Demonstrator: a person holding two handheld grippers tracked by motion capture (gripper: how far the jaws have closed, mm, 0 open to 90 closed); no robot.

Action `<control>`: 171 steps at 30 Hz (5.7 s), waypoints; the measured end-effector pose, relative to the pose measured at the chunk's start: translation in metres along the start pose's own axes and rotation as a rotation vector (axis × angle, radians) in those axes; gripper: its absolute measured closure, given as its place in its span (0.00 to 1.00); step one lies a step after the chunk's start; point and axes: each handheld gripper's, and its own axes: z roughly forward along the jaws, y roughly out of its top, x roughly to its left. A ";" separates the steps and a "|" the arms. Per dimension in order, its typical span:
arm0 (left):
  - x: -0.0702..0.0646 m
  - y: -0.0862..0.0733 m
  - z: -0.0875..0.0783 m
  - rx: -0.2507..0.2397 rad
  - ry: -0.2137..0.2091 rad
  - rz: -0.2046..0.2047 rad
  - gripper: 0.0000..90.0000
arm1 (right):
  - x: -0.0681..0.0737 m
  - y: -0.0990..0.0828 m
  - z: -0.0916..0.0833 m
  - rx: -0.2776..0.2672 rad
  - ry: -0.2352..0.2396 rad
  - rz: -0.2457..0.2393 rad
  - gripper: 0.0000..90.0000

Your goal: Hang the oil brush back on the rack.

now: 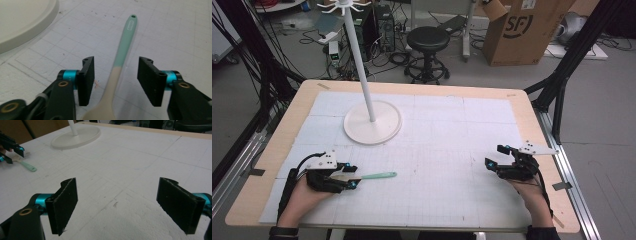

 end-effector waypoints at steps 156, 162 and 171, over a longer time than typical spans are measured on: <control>0.053 0.221 -0.219 -0.464 0.428 -0.138 0.91 | -0.005 -0.004 0.004 0.042 0.008 0.009 0.19; 0.056 0.221 -0.213 -0.453 0.420 -0.139 0.91 | -0.006 -0.004 0.004 0.043 0.007 0.007 0.19; 0.061 0.215 -0.200 -0.441 0.390 -0.152 0.80 | -0.006 -0.004 0.004 0.044 0.008 0.006 0.19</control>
